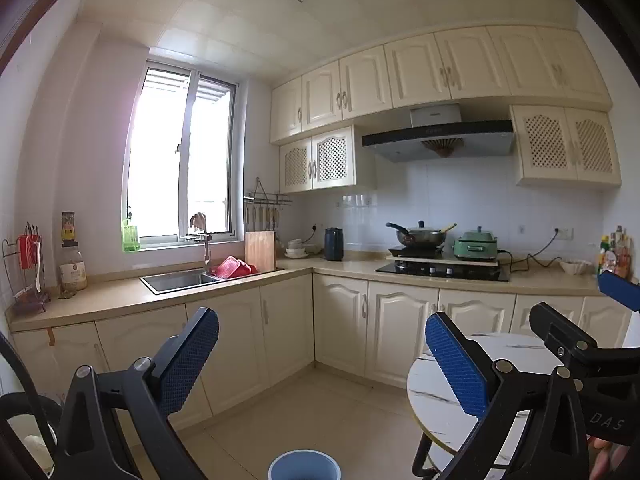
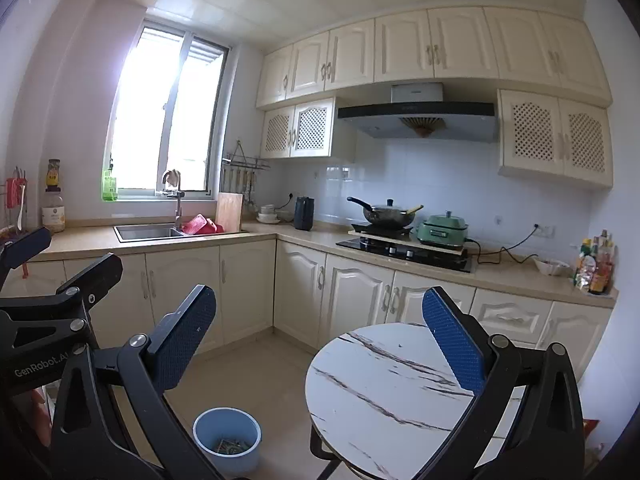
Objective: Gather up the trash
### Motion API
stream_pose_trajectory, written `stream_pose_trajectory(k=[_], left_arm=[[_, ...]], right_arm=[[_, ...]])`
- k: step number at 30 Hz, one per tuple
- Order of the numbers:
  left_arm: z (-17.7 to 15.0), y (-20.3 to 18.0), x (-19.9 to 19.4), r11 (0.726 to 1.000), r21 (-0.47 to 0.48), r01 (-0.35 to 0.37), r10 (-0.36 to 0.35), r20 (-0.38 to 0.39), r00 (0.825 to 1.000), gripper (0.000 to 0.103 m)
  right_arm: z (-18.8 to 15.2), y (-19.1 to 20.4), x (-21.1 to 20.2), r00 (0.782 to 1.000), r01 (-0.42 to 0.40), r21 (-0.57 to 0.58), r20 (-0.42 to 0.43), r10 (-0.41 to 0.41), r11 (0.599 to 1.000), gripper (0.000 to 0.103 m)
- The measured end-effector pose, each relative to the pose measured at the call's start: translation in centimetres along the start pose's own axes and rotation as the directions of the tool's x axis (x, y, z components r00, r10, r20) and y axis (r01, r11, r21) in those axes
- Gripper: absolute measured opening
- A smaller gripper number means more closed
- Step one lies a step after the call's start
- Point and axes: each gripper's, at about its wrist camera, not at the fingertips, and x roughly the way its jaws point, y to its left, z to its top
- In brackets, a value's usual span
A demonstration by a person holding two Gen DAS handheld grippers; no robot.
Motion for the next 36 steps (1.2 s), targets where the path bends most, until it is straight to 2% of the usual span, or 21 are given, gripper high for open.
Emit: stream_pose_trajectory(k=[14,36], left_arm=[[5.5,0.3,2.9,1.0,-0.005,-0.006,0.006,-0.012,1.0,0.102],[8.2,1.8,2.9,1.0,-0.006,-0.012,0.012,0.011,1.0,0.102]], right_arm=[[-0.3,-0.2,0.2,1.0,-0.001,0.011,-0.013,0.001,1.0,0.103],[-1.0,-0.6,-0.8,0.997,0.023,0.048,0.074,-0.026,0.999,0.103]])
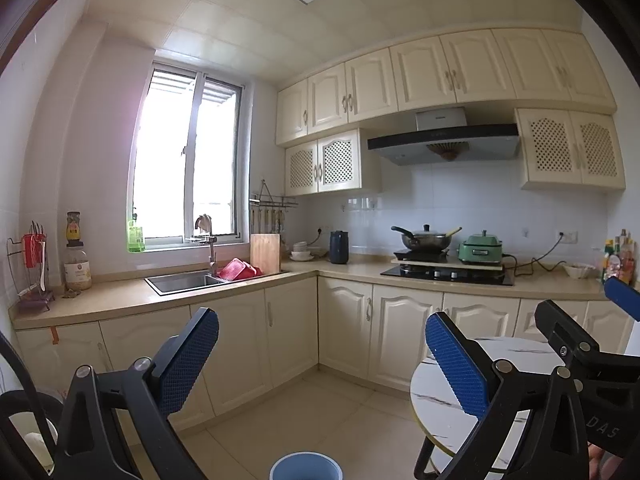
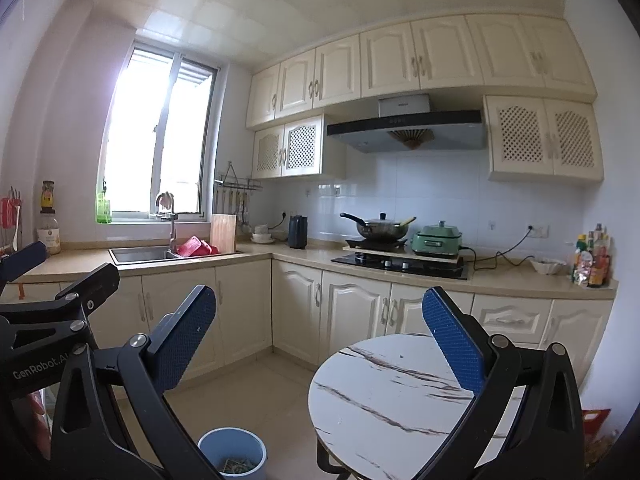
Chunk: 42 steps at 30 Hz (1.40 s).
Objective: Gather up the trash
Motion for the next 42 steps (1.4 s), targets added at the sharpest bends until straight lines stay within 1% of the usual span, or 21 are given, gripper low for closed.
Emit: stream_pose_trajectory(k=[21,42], left_arm=[[1.2,1.2,0.8,1.0,0.021,-0.003,0.003,0.006,1.0,0.102],[1.8,2.2,1.3,1.0,0.022,0.0,0.0,0.005,1.0,0.102]], right_arm=[[-0.3,-0.1,0.8,1.0,-0.008,0.005,-0.026,0.008,1.0,0.103],[-0.3,-0.2,1.0,1.0,-0.009,0.004,-0.028,0.009,1.0,0.103]])
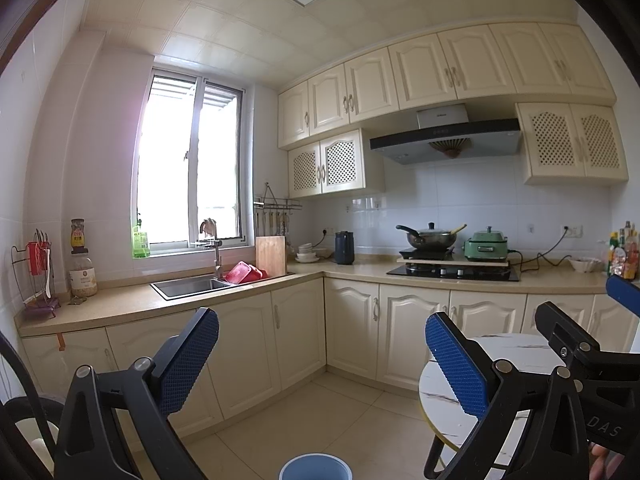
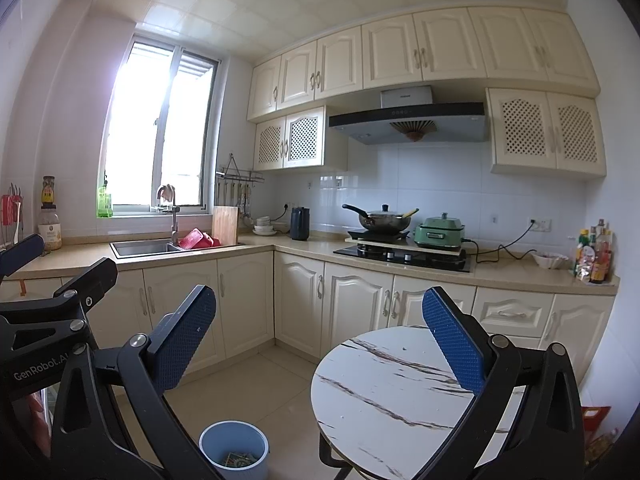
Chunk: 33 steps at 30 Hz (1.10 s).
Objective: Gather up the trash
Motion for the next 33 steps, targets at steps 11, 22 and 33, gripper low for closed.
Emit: stream_pose_trajectory(k=[11,22,33], left_arm=[[0.4,0.8,0.6,1.0,0.004,0.002,-0.002,-0.001,1.0,0.102],[0.6,1.1,0.8,1.0,0.005,0.004,-0.004,-0.003,1.0,0.102],[0.7,1.3,1.0,1.0,0.005,0.007,-0.007,-0.002,1.0,0.102]], right_arm=[[0.0,0.0,0.0,1.0,0.001,-0.002,0.001,-0.001,1.0,0.103],[-0.1,-0.3,0.1,1.0,0.001,-0.004,0.003,-0.001,1.0,0.103],[-0.4,-0.5,0.2,1.0,0.002,-0.006,0.001,-0.002,1.0,0.103]])
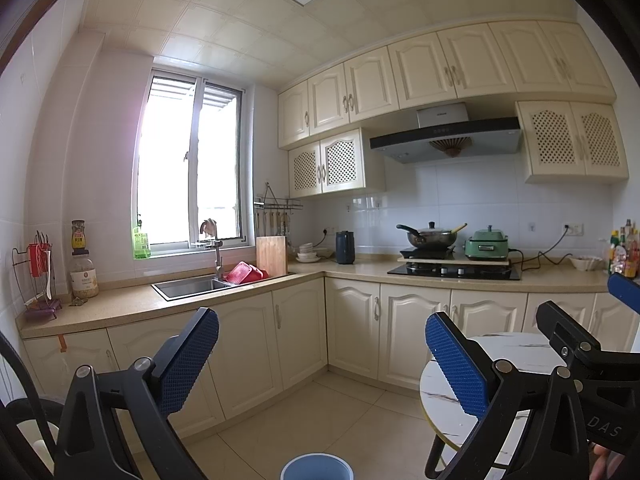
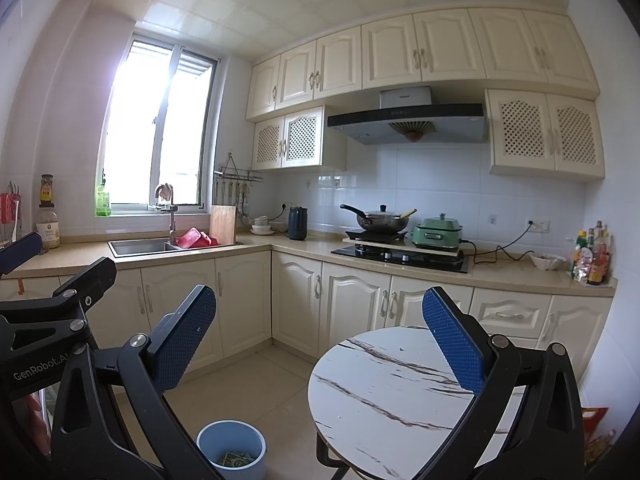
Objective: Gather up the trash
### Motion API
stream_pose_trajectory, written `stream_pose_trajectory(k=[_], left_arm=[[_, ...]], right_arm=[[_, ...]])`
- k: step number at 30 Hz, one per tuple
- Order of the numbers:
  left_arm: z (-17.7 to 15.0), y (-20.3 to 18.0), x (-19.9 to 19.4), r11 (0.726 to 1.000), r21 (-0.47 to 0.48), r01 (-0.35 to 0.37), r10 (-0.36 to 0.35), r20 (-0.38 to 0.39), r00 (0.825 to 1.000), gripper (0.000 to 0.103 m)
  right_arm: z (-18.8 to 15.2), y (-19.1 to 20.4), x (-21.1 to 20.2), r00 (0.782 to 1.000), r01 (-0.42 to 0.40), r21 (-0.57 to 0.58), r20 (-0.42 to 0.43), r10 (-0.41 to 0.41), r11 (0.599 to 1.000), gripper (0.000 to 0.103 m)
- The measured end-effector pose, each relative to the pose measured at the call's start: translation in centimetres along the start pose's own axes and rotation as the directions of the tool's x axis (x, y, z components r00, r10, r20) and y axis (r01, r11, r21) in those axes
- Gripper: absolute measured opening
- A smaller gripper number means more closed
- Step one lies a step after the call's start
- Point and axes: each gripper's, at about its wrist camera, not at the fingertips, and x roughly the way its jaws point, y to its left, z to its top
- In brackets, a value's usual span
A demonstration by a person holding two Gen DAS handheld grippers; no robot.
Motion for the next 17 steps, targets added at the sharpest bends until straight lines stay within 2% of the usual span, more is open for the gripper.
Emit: stream_pose_trajectory(k=[17], left_arm=[[0.24,0.53,0.48,1.0,0.001,0.005,-0.005,0.0,1.0,0.102]], right_arm=[[-0.14,-0.19,-0.1,1.0,0.001,0.001,-0.001,-0.001,1.0,0.103]])
